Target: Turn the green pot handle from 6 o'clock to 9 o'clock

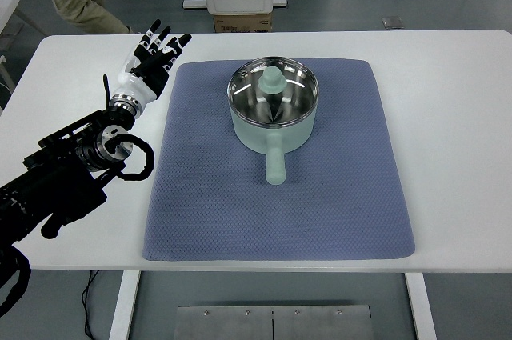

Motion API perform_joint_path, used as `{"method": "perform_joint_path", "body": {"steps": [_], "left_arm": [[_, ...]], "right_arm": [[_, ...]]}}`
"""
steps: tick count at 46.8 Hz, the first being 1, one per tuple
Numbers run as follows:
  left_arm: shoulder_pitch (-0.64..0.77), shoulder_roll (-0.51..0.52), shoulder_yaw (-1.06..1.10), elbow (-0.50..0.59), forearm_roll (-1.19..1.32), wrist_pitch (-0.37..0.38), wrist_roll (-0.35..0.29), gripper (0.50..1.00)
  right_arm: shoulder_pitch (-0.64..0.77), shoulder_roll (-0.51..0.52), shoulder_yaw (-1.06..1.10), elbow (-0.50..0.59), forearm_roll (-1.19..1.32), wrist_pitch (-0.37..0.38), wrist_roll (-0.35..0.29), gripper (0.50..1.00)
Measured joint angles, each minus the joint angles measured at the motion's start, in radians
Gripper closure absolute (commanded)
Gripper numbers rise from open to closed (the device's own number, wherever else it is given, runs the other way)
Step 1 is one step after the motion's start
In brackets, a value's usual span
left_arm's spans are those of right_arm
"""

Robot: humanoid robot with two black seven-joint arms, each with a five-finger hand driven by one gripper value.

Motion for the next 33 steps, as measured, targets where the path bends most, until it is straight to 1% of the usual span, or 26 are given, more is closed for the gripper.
{"method": "perform_joint_path", "body": {"steps": [33], "left_arm": [[-0.002,0.001,-0.001,0.0,0.0,0.002,0.0,0.5]], "right_arm": [[0.0,0.0,0.0,0.0,0.0,0.0,0.0,0.5]]}}
